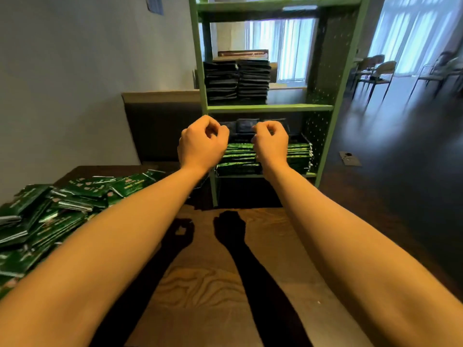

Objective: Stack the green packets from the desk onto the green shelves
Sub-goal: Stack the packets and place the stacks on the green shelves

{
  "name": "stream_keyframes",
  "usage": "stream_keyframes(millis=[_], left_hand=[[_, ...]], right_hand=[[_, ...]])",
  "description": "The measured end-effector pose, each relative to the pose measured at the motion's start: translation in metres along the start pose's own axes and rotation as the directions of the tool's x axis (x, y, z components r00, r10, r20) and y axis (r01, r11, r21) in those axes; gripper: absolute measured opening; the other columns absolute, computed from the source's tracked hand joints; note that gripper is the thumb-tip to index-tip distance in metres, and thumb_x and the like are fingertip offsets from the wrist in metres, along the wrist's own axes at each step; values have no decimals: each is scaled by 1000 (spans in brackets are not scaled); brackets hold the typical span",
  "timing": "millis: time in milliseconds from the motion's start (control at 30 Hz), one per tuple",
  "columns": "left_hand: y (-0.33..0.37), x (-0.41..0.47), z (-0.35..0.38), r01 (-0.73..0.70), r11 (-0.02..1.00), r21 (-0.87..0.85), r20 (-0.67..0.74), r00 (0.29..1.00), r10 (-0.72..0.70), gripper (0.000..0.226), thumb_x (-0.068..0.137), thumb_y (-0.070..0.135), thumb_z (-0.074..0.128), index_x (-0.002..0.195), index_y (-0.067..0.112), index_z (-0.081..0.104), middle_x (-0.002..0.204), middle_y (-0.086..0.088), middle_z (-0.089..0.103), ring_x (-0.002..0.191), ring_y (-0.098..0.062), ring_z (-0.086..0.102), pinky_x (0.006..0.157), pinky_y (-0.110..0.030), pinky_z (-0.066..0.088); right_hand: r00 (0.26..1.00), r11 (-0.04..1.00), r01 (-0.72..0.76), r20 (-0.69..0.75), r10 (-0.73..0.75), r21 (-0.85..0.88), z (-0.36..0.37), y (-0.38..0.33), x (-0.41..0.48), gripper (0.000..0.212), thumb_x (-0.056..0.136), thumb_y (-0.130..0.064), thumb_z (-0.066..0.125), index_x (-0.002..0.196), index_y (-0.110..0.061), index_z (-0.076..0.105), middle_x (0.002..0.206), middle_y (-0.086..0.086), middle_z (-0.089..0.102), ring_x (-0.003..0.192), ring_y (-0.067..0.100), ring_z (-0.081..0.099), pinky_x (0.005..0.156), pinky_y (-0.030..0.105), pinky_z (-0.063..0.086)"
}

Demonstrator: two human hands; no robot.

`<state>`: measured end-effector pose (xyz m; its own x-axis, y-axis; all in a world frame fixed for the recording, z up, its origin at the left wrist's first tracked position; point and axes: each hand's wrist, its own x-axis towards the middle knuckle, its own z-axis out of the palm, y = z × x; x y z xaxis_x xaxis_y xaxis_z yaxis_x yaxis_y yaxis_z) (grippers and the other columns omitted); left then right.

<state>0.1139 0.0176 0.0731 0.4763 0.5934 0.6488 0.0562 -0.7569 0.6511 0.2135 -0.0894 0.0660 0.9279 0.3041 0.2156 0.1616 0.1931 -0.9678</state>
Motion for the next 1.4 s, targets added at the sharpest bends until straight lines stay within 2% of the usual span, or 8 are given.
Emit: stream_keyframes(millis=[233, 400, 567, 733, 933, 1100, 1233, 1400], left_hand=[[-81, -146, -38, 86, 996, 0, -38, 996, -86, 14, 83, 28, 66, 71, 22, 61, 58, 11, 54, 55, 1, 52, 53, -18, 37], [-117, -209, -92, 180, 958, 224, 27, 981, -191, 16, 80, 42, 61, 77, 27, 60, 66, 10, 59, 70, -16, 59, 62, -29, 42], [-155, -212, -137, 242, 878, 413, -4, 965, -264, 17, 86, 44, 60, 94, 29, 60, 87, 10, 62, 81, -16, 52, 71, -30, 36], [-196, -187, -146, 231, 811, 537, 9, 960, -279, 31, 86, 47, 62, 106, 24, 58, 105, 0, 61, 98, -26, 59, 74, -34, 41], [-227, -180, -129, 295, 728, 619, 8, 924, -381, 54, 85, 55, 62, 128, 24, 52, 130, -4, 51, 124, -29, 47, 100, -47, 40], [-236, -178, -127, 293, 648, 703, 78, 874, -479, 66, 89, 61, 51, 144, 26, 45, 147, -6, 43, 138, -29, 36, 111, -51, 28], [-231, -177, -127, 290, 726, 624, 101, 891, -443, 50, 86, 54, 59, 128, 27, 63, 132, -3, 62, 130, -27, 47, 106, -45, 33], [-222, -183, -134, 329, 809, 487, 105, 898, -428, 32, 80, 47, 68, 108, 33, 72, 111, -1, 70, 112, -27, 59, 98, -37, 41]], right_hand=[[1000, 991, -1, 29, 5, -132, 12, 109, -114, 10, 96, -23, 63, 101, -14, 62, 84, -2, 62, 70, 13, 57, 65, 32, 44], [984, 971, 0, 171, 41, -238, 28, 136, -179, 13, 97, -23, 62, 107, -14, 62, 88, -5, 61, 78, 10, 58, 71, 31, 46], [954, 916, 73, 294, 50, -394, 64, 151, -197, 14, 99, -31, 61, 110, -23, 57, 104, -4, 61, 100, 18, 59, 83, 33, 44], [927, 840, 173, 373, 37, -514, 112, 160, -186, 28, 98, -35, 60, 123, -25, 53, 104, -2, 61, 99, 21, 60, 83, 35, 45], [894, 727, 264, 444, 62, -634, 154, 178, -175, 35, 96, -39, 59, 128, -27, 52, 95, -6, 64, 98, 23, 60, 80, 34, 42], [898, 722, 277, 439, 40, -634, 157, 194, -172, 41, 97, -42, 58, 135, -27, 54, 120, 2, 69, 110, 24, 64, 90, 38, 50], [885, 681, 320, 465, 34, -659, 154, 198, -167, 48, 98, -42, 55, 141, -21, 60, 137, 6, 62, 126, 28, 57, 97, 39, 49], [869, 569, 363, 489, 79, -738, 163, 201, -168, 49, 99, -59, 49, 120, -24, 76, 125, 8, 67, 125, 32, 54, 92, 43, 54]])
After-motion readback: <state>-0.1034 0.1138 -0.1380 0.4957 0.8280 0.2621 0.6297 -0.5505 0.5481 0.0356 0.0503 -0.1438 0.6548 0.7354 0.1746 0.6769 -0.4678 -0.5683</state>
